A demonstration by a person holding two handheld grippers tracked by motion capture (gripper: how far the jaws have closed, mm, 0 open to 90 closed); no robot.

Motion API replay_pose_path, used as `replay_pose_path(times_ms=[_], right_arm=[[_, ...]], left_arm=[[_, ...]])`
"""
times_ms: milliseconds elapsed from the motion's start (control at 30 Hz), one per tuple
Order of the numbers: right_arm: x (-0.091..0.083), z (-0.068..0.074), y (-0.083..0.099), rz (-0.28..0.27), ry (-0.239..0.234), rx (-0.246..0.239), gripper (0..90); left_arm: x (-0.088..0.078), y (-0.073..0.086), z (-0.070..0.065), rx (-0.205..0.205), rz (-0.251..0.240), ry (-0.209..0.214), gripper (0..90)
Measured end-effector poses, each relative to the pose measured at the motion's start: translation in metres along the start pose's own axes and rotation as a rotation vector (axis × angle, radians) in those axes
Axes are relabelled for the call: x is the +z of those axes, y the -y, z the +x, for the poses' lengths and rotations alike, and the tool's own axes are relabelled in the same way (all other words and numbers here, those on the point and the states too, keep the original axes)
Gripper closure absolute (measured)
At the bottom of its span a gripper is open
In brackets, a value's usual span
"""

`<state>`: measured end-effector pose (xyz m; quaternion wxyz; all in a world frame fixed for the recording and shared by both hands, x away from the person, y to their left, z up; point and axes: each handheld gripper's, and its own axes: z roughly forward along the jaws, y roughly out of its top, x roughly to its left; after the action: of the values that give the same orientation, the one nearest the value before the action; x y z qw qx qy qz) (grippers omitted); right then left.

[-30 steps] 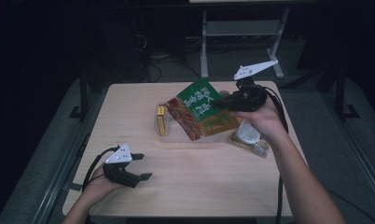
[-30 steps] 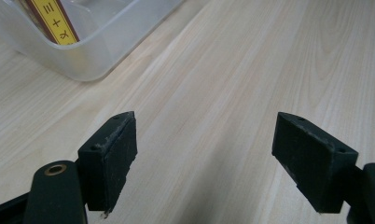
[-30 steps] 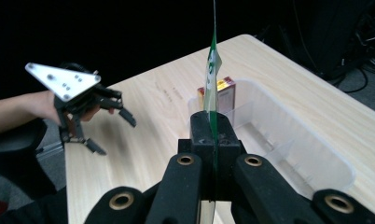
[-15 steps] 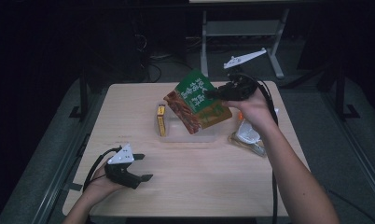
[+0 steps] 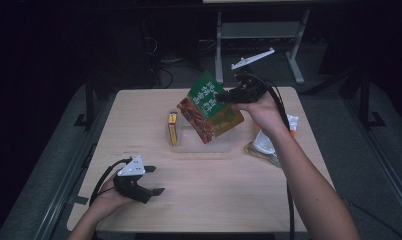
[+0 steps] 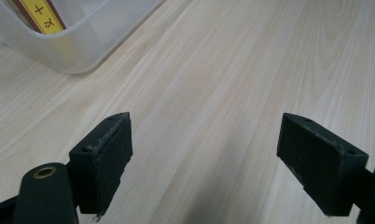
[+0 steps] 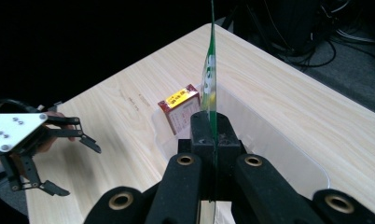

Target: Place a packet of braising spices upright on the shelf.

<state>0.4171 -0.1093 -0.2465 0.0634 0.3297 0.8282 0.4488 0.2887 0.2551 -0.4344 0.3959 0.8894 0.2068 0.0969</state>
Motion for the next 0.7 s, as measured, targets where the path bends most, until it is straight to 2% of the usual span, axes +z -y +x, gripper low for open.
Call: replay_pose_path(times_ms=[167,400,700], right_arm=[[0.006,-0.003,0.000,0.017,0.023,0.029,90.0],[0.018,-0.005,-0.001,0.043,0.055,0.018,90.0],[0.030,-0.007,-0.001,0.067,0.081,0.045,90.0]], left_arm=[[0.001,0.000,0.000,0.001,0.001,0.001,17.7],[0.001,0.000,-0.001,0.005,0.008,0.003,17.7],[0.002,0.001,-0.002,0.007,0.010,0.004,17.7]])
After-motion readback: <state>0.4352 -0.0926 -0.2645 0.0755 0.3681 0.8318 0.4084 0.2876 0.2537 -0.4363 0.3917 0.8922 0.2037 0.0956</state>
